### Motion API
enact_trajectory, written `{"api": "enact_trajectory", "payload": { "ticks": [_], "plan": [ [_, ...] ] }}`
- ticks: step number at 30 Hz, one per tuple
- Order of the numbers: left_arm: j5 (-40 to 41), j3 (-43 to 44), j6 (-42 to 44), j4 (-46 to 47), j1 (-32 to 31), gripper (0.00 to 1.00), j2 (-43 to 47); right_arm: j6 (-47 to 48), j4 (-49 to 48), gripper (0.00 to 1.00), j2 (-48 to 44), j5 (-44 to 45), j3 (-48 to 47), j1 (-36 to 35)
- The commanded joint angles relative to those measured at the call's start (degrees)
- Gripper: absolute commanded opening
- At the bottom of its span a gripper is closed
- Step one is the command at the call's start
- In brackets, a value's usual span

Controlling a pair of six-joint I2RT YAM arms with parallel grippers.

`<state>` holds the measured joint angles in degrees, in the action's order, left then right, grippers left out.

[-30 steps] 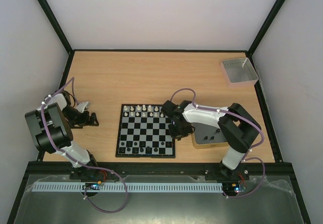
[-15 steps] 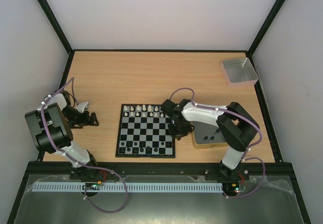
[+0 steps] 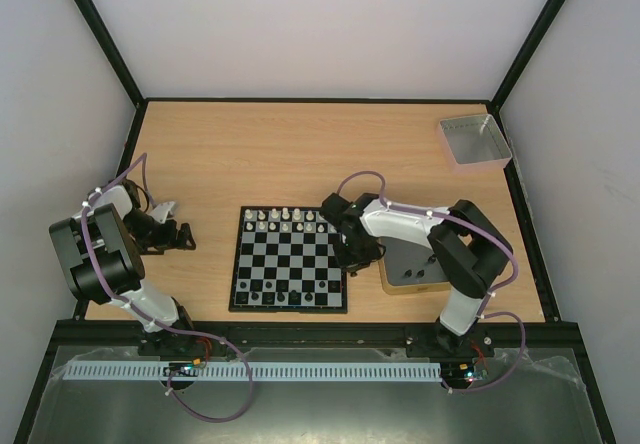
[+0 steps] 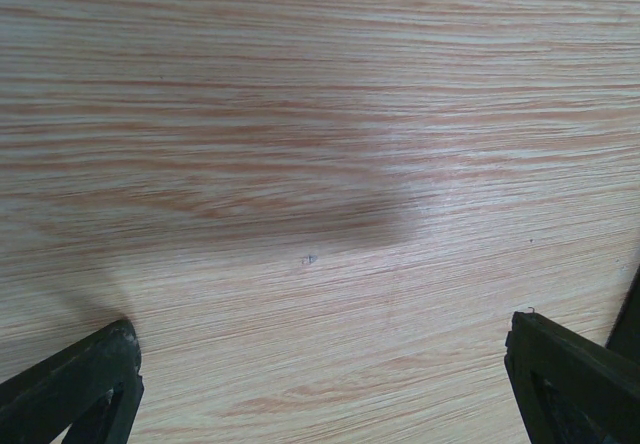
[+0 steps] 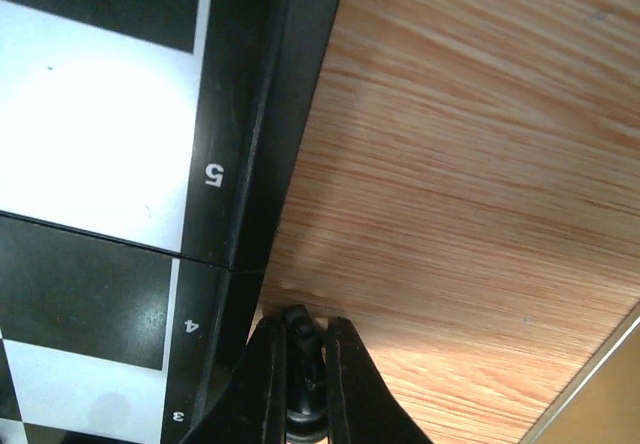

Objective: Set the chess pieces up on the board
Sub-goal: Pick up the chess piece at the center of the board, then place the chess piece in the storage box.

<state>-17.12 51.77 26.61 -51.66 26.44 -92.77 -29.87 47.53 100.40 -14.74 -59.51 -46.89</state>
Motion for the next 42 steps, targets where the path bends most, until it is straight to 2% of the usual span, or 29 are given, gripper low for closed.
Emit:
{"api": "enact_trajectory", "payload": {
  "ticks": [1, 8, 13, 18, 22, 32, 36, 42],
  "plan": [
    [0.7, -0.4, 0.3, -1.1, 0.6, 0.99, -1.2, -0.2, -1.1, 0.02, -0.2, 2.1, 0.3, 1.0],
    [0.7, -0.4, 0.4, -1.1, 0.5, 0.99, -1.7, -2.0, 0.9, 0.02, -7.9, 6.2, -0.7, 1.7],
    [0.7, -0.4, 0.4, -1.2, 0.5, 0.99, -1.7, -3.9, 2.9, 0.02, -13.2, 14.5, -3.2, 2.7],
    [0.9, -0.4, 0.2, -1.1, 0.4, 0.99, -1.5, -7.5, 1.6, 0.02, -17.8, 24.0, -1.5, 6.3],
    [1.1, -0.5, 0.0, -1.1, 0.4, 0.99, -1.1, -11.5, -2.7, 0.02, -22.7, 30.6, 4.4, 8.6],
    [1.9, -0.5, -0.6, -0.9, 0.2, 0.99, -2.3, -22.7, -19.5, 0.02, -40.0, 42.8, 24.1, 8.9],
    [2.4, -0.5, -1.0, -0.7, -0.9, 0.99, -3.2, -29.4, -24.8, 0.02, -41.4, 46.6, 30.5, 8.9],
    [3.1, -0.6, -1.6, -0.5, -3.4, 0.99, -3.9, -34.6, -36.0, 0.02, -39.1, 52.5, 38.4, 8.9]
  ]
}}
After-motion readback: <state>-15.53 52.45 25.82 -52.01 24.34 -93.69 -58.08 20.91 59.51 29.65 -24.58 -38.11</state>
